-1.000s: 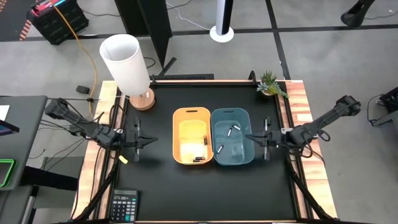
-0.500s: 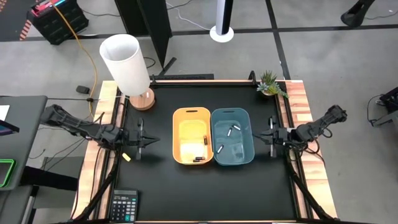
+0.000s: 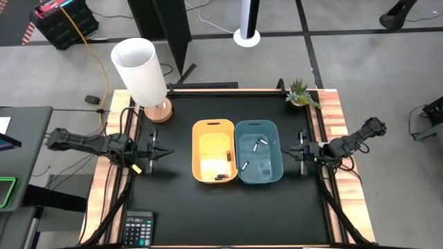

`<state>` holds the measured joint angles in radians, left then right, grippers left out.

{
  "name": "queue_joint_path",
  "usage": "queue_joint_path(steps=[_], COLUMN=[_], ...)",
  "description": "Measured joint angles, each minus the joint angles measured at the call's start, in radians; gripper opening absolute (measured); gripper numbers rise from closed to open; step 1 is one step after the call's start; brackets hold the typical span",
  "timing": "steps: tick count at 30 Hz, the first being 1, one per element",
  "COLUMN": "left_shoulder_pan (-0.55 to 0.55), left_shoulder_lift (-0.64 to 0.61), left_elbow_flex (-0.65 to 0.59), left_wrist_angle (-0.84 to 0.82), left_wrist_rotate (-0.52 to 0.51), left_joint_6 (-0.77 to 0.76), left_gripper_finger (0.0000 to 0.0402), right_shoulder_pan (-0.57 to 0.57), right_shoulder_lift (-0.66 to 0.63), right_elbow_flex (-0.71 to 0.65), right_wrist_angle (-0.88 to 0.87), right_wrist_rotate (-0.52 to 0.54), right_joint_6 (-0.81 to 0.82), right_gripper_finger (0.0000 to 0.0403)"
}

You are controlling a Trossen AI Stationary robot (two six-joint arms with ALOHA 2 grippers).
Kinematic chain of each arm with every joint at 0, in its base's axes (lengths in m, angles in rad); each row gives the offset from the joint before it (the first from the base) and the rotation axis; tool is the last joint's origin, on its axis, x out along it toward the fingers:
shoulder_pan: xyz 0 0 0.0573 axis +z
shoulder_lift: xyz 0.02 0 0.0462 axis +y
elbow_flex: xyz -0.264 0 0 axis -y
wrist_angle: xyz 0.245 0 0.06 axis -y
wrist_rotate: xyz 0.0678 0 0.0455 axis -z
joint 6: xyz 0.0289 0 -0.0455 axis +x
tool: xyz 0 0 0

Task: Sort batteries
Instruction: Return to Home Position

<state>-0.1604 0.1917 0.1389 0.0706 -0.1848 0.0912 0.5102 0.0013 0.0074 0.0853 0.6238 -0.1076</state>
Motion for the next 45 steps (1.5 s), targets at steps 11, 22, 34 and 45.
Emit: queue_joint_path(steps=[11, 22, 34, 45], left_shoulder_pan=[0.000, 0.016, 0.072, 0.072], left_shoulder_lift=[-0.022, -0.029, -0.029, -0.029], left_elbow_flex=[-0.124, -0.128, -0.129, -0.130], left_wrist_angle=[0.196, 0.188, 0.106, 0.115], left_wrist_rotate=[-0.001, -0.011, -0.015, -0.014], left_joint_6=[0.007, 0.047, 0.046, 0.069], left_gripper_finger=[0.0000, 0.0000, 0.0000, 0.0000], right_shoulder_pan=[0.000, 0.000, -0.006, -0.053], right_shoulder_lift=[0.001, 0.000, 0.000, 0.000], right_elbow_flex=[-0.001, -0.001, -0.002, -0.002], right_wrist_angle=[-0.002, -0.005, -0.006, -0.003], right_wrist_rotate=[0.000, -0.015, -0.053, -0.202], right_joint_6=[0.013, -0.001, -0.040, -0.031], right_gripper_finger=[0.0000, 0.0007, 0.0012, 0.0005])
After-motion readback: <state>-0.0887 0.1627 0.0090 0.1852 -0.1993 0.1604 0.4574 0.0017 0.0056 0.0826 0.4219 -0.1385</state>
